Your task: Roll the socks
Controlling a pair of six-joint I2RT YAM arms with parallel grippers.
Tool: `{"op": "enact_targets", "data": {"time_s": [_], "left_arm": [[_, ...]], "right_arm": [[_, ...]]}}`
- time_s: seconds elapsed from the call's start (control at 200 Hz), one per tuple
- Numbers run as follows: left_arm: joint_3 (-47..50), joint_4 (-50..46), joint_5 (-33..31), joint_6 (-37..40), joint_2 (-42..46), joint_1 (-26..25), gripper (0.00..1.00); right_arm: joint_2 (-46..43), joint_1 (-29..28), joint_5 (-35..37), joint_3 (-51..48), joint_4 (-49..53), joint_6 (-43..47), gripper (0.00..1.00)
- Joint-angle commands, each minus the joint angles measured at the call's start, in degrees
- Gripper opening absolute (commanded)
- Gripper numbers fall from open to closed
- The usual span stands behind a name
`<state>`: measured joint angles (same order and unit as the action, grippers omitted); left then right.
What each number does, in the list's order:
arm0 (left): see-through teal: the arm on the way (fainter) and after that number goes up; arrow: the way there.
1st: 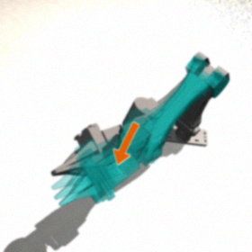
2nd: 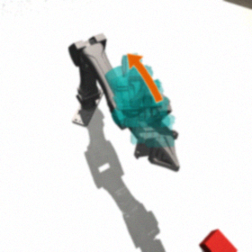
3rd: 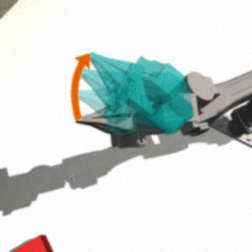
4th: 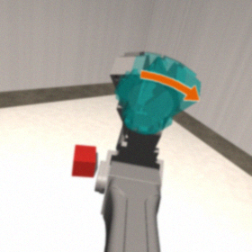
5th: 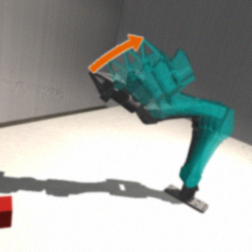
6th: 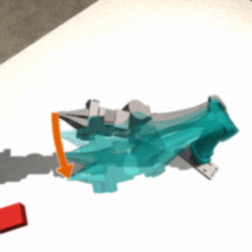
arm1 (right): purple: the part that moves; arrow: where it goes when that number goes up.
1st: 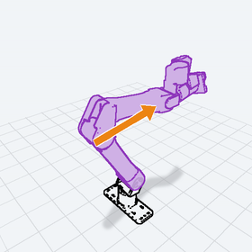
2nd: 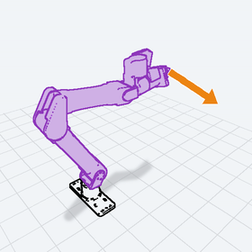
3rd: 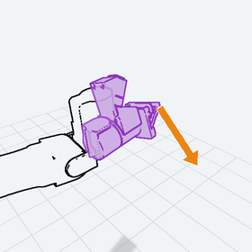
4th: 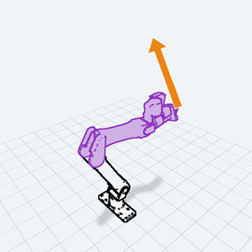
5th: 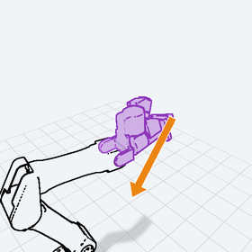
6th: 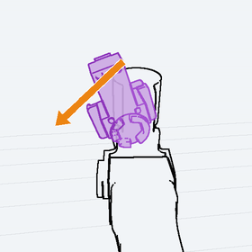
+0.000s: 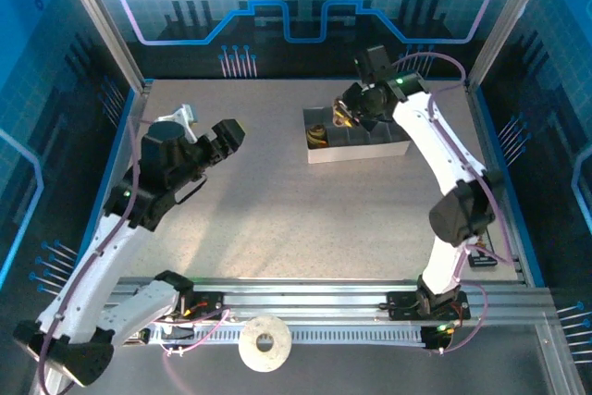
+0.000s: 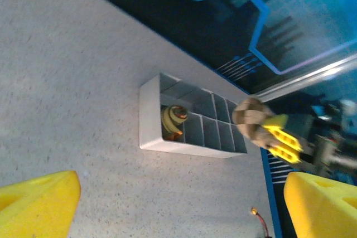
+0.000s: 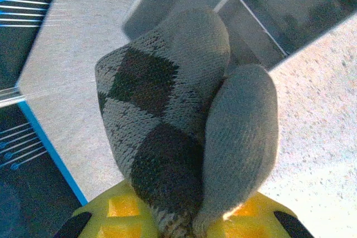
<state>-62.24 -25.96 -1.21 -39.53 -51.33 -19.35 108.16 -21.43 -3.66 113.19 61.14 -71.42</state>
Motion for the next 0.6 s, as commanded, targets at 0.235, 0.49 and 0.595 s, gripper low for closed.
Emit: {"op": "enact_targets", "data": {"time_s": [0.235, 0.49, 0.595], "left_arm": [[3.4, 0.0, 1.5, 3.5, 3.7, -0.4, 0.93], [2.7, -2.0, 1.2, 3.6, 4.0, -0.4, 0.93], [2.6, -2.3, 1.0, 3.3, 4.0, -0.4, 0.93]], "right_arm": [[13.1, 1.6, -5.5, 9.8, 6.0, -9.4, 0.00], [17.0, 2.8, -6.8, 9.6, 5.5, -10.9, 0.00], [18.2, 3.2, -7.5, 8.5, 3.8, -11.0, 0.00]]}}
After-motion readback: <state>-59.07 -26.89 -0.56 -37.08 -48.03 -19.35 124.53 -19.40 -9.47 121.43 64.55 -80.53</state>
